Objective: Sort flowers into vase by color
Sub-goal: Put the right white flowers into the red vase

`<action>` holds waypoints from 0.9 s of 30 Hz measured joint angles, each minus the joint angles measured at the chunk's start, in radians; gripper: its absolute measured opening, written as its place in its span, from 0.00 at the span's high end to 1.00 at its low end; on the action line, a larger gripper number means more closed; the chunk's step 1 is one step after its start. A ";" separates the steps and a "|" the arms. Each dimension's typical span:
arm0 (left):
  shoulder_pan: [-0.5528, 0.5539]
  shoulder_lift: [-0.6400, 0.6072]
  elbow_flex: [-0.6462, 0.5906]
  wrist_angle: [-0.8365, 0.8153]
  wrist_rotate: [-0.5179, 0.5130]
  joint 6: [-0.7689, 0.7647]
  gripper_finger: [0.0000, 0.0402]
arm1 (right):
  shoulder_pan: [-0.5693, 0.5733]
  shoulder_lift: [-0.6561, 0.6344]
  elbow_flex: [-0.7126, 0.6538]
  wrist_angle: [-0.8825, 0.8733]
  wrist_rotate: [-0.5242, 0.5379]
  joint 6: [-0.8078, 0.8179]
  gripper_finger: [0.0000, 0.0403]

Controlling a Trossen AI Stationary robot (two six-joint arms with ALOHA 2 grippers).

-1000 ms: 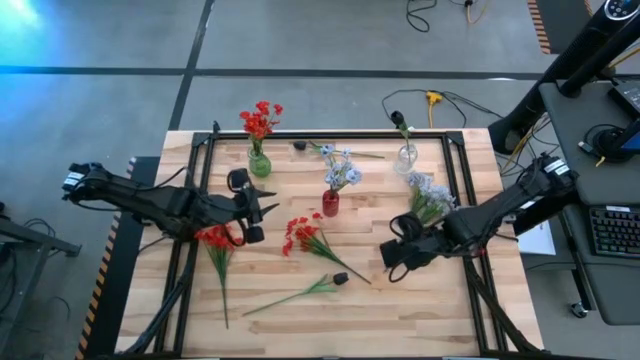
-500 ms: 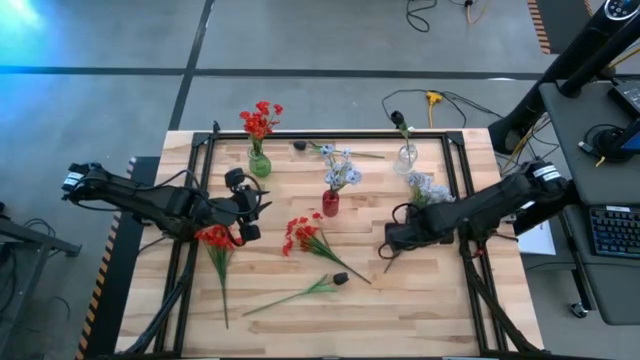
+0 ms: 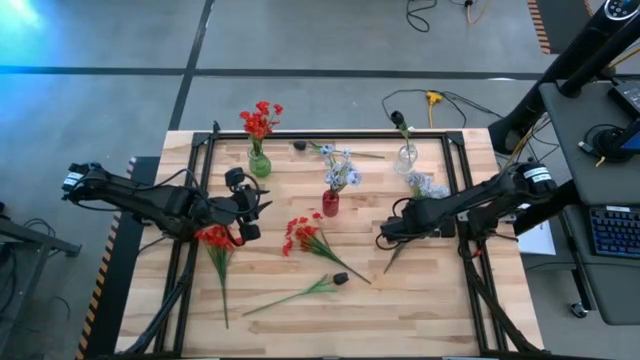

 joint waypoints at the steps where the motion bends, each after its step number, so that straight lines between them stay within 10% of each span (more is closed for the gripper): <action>1: 0.000 0.000 0.000 -0.001 0.000 0.000 0.74 | 0.000 -0.003 -0.011 0.004 0.000 0.007 0.51; 27: 0.000 -0.005 -0.001 -0.027 0.000 -0.002 0.74 | -0.005 -0.022 -0.096 0.125 0.053 0.092 0.51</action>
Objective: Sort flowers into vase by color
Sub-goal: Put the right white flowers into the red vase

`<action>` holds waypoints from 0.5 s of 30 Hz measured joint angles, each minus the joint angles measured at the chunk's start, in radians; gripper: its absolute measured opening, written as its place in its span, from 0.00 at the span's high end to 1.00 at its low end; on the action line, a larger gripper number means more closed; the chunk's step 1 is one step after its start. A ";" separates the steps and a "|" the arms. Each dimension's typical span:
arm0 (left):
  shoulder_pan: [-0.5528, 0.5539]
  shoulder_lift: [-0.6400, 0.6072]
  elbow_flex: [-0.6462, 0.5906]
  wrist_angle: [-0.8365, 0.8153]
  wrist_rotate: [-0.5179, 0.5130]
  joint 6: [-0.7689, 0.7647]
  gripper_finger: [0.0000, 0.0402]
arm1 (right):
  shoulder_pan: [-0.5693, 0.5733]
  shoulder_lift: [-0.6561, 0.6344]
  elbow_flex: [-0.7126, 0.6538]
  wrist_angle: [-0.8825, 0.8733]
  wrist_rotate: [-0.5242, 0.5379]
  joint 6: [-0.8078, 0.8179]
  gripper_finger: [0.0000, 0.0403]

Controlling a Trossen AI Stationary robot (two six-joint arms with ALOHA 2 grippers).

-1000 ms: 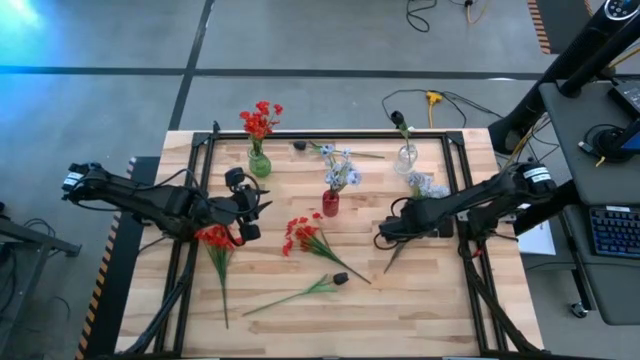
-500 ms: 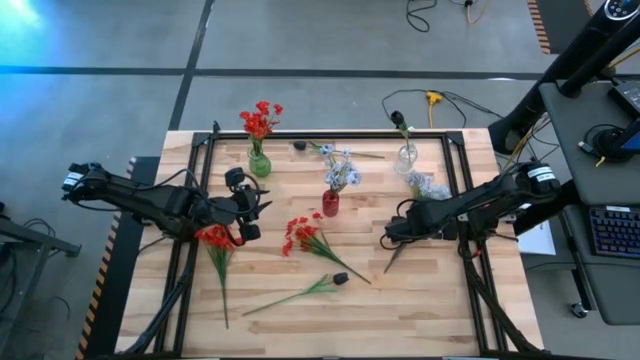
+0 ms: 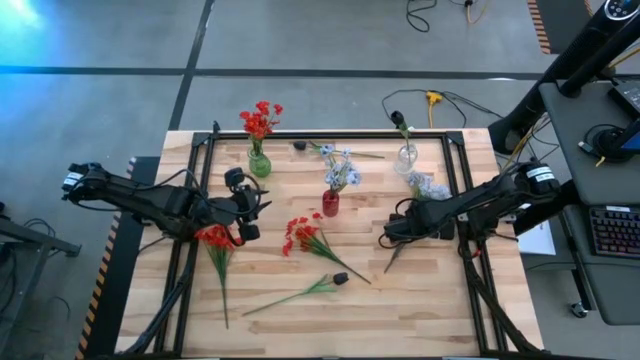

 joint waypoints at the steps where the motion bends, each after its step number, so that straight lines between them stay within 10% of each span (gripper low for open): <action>1: 0.000 -0.005 0.000 -0.018 0.000 -0.009 0.74 | 0.000 0.003 0.000 0.006 0.000 0.001 0.51; 15: -0.001 -0.046 0.041 -0.220 0.002 -0.175 0.74 | 0.001 0.009 -0.083 0.133 0.000 0.038 0.51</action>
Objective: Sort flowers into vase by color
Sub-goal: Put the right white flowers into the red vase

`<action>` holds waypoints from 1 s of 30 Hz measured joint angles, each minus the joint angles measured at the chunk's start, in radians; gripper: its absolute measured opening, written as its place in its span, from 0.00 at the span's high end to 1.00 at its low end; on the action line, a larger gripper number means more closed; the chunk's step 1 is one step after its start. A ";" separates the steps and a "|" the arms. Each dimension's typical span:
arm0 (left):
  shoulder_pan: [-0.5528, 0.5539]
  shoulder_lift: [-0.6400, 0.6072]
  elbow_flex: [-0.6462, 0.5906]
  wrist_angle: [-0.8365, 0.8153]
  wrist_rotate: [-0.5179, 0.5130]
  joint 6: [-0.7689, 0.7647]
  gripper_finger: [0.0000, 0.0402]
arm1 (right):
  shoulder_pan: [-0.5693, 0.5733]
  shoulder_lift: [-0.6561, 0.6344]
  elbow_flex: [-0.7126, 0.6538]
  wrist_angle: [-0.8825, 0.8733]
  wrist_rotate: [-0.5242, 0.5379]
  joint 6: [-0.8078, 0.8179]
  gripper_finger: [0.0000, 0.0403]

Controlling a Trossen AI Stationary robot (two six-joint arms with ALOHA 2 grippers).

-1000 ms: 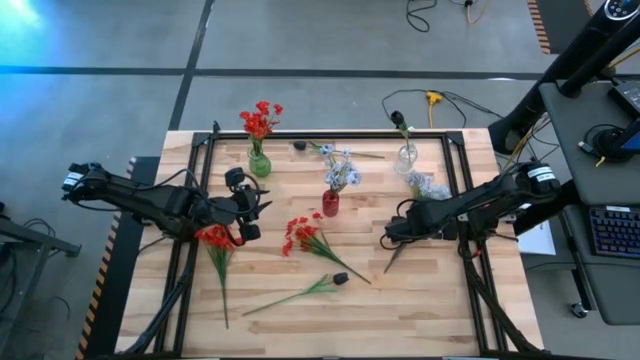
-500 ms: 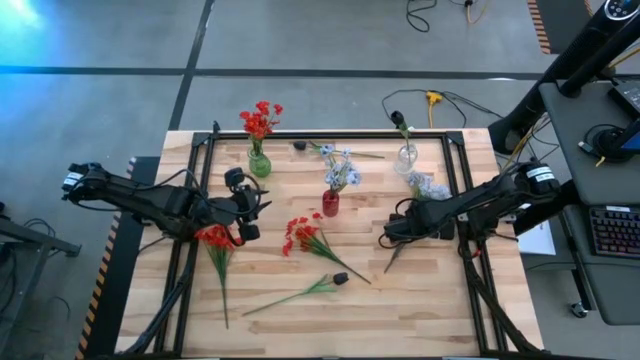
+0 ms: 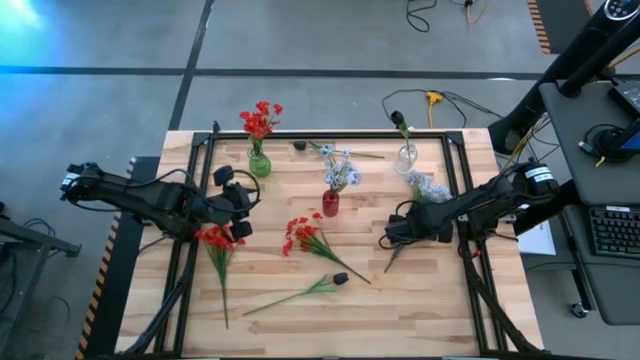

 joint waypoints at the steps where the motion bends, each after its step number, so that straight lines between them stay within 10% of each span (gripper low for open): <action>1: 0.000 0.000 0.000 0.000 0.000 0.000 0.74 | 0.000 0.000 -0.009 0.016 0.001 0.007 0.51; 20: 0.000 0.000 0.000 0.016 -0.001 0.004 0.74 | 0.000 -0.002 -0.038 0.059 -0.016 0.022 0.94; 30: 0.000 0.000 0.000 0.017 -0.002 0.004 0.74 | 0.000 -0.009 -0.007 -0.042 -0.052 0.006 0.95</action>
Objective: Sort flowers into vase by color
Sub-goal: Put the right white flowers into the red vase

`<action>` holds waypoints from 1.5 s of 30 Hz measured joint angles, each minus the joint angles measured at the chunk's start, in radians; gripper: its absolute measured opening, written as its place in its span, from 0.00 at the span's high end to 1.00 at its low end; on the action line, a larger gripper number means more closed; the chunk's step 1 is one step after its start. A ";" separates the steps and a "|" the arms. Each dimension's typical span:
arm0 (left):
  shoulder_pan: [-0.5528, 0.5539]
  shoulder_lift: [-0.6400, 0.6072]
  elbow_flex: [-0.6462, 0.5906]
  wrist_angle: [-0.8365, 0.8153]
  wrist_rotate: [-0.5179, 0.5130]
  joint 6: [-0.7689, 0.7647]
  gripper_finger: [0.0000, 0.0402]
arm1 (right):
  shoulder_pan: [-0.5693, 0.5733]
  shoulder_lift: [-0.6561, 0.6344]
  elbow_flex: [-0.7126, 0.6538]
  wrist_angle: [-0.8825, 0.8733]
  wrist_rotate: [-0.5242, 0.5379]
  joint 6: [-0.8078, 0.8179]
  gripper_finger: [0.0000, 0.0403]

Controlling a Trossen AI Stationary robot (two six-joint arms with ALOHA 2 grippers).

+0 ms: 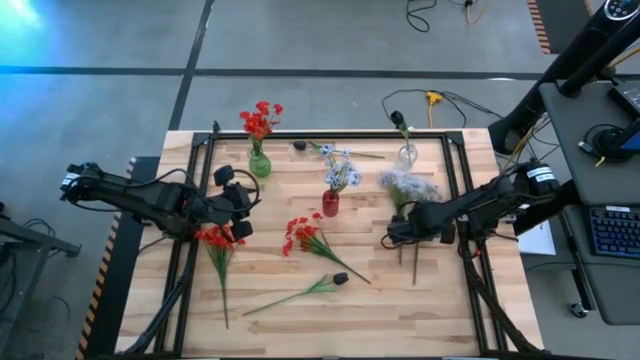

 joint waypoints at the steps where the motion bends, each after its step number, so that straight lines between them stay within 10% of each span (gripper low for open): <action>1: 0.000 0.000 0.000 0.000 0.000 0.000 0.74 | 0.000 0.000 0.010 -0.028 0.000 0.000 0.95; 20: 0.000 0.000 0.000 0.001 0.000 0.000 0.74 | 0.043 -0.036 0.237 -0.302 0.087 -0.072 0.96; 45: 0.000 0.000 0.000 0.016 0.000 0.004 0.74 | 0.498 -0.069 0.397 -0.155 0.990 -0.126 0.96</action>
